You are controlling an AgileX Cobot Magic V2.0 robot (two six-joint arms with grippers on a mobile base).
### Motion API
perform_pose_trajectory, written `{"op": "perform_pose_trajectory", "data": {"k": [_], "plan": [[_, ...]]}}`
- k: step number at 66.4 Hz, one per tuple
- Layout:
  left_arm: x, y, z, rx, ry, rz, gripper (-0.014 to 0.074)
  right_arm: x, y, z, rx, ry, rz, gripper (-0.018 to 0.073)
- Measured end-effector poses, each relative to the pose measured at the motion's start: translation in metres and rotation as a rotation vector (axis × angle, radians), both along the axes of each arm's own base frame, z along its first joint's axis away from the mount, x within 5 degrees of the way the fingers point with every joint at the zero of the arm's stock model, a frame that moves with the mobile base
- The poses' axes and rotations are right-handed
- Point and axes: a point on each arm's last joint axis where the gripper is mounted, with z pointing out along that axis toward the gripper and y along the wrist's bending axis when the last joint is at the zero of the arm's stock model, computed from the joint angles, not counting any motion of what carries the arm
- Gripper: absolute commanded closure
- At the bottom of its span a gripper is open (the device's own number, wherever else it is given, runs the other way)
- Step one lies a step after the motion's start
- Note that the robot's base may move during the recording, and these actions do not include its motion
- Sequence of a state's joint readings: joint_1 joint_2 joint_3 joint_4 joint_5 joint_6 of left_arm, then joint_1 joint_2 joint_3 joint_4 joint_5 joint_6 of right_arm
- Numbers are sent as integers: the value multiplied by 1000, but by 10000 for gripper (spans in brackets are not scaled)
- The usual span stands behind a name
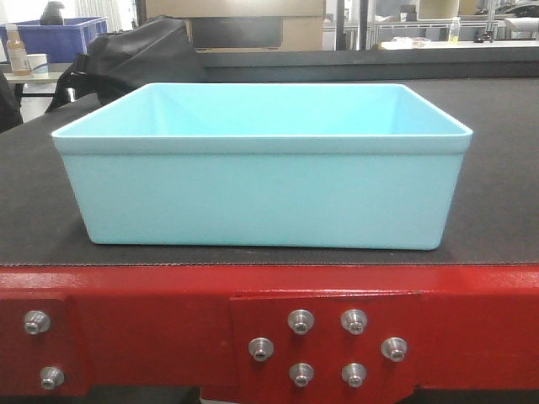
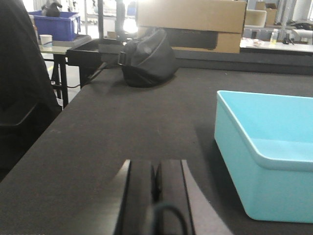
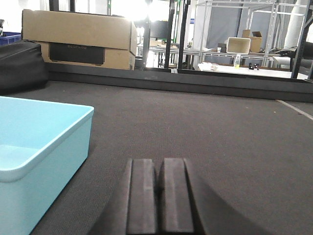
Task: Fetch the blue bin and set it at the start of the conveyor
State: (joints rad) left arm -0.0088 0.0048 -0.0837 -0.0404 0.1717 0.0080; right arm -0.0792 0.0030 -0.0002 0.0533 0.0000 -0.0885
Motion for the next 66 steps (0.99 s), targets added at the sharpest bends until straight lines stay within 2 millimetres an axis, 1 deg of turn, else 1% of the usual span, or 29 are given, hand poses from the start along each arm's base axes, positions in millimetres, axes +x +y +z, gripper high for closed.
{"op": "perform_pose_trajectory", "data": {"k": [9,66], "plan": [[4,1,-12,-39,-62,6,708,0,0,0,0,0,0,724],[4,1,-13,-59,-85,6,708,0,0,0,0,0,0,724]]}}
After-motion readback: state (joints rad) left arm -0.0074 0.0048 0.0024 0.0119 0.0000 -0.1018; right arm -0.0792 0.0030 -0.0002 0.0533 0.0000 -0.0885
